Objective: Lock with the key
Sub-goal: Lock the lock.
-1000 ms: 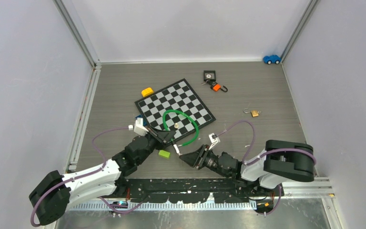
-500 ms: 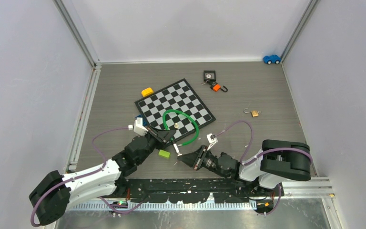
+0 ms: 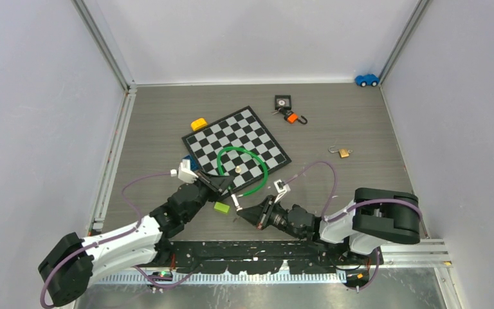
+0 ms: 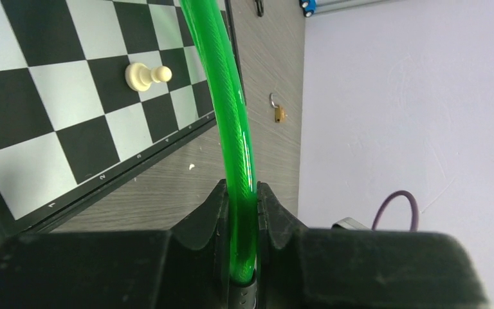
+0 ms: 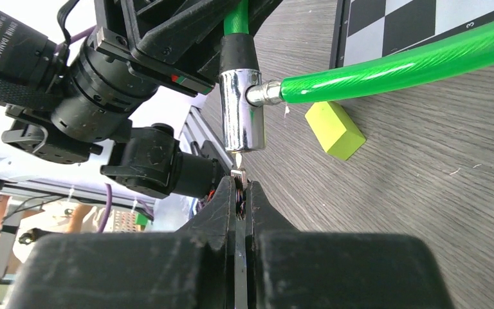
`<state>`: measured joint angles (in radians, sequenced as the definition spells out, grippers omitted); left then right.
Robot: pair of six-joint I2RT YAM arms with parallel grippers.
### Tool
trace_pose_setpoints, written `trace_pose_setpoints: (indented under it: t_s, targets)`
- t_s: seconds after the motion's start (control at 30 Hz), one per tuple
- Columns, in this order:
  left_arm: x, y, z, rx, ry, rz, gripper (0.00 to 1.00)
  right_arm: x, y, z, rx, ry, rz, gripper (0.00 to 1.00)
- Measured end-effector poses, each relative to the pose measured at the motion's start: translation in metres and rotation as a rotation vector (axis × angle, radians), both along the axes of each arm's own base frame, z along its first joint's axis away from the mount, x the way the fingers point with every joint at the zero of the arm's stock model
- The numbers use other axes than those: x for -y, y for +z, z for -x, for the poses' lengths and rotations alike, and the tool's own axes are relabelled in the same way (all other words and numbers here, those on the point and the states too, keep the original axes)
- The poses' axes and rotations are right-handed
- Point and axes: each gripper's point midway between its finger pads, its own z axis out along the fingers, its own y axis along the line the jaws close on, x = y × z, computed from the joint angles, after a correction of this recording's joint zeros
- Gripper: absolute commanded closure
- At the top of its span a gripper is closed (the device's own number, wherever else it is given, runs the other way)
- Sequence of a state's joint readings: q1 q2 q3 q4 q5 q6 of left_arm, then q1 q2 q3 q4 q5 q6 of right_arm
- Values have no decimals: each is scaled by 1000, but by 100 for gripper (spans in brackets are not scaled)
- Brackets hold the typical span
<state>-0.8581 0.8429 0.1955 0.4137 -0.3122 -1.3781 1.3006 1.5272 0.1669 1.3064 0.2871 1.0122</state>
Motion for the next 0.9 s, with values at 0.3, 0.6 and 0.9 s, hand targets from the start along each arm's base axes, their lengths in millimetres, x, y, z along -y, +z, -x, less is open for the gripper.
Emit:
trace_pose_setpoints:
  t_s: [0.3, 0.6, 0.9]
  targets:
    - [-10, 9, -1, 17, 37, 3, 100, 0, 17, -7, 72, -38, 212, 100]
    - [-8, 12, -3, 12, 41, -3, 100, 12, 17, -18, 134, -76, 487, 100]
    - [-12, 0, -3, -17, 50, -43, 100, 12, 4, -21, 216, -89, 725, 100]
